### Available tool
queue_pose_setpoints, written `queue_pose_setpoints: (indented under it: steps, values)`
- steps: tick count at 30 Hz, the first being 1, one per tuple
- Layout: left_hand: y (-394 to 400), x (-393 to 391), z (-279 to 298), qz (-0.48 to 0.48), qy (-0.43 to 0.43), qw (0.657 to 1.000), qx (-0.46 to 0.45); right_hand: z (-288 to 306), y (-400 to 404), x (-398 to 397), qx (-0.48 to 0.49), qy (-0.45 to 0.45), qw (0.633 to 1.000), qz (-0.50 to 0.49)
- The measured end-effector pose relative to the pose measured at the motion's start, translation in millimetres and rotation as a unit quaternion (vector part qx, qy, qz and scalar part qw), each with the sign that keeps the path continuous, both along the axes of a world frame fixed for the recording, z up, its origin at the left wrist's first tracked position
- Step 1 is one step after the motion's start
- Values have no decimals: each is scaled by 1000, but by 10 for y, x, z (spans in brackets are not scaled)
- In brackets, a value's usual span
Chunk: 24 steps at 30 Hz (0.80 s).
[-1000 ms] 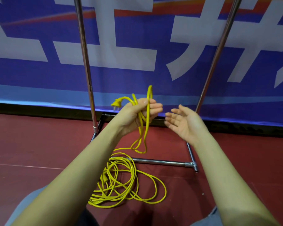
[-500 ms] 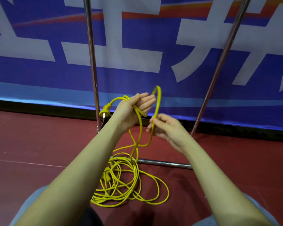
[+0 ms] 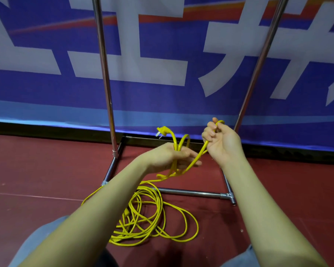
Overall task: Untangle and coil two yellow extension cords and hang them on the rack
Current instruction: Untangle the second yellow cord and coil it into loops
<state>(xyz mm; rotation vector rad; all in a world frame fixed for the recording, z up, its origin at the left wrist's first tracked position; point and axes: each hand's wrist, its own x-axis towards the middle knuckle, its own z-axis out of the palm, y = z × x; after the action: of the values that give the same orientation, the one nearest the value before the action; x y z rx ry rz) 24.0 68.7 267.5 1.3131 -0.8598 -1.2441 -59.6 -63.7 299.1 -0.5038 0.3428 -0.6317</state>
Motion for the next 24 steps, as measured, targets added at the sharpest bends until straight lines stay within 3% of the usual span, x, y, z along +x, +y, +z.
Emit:
queue_pose_setpoints:
  steps: [5,9,13,18,21,24]
  values:
    - [-31,-61,-35,-54,-32,998,-13,27,-69,15,16,-2,1000,-14]
    - [-42,-19,-43,-17,-6,999,-48,-44,-123,-5,-103,114,988,10]
    - [-63,27,72,85,123,982,-118,-161,-57,-9,-232,209,950,24]
    - [-61,148,227,230,262,915,-205,-256,118,-2,-344,226,904,113]
    - [-18,219,306,275,285,883,-253,-315,242,44,-446,213,845,203]
    - [42,275,332,277,263,887,-260,-332,329,86,-524,184,811,184]
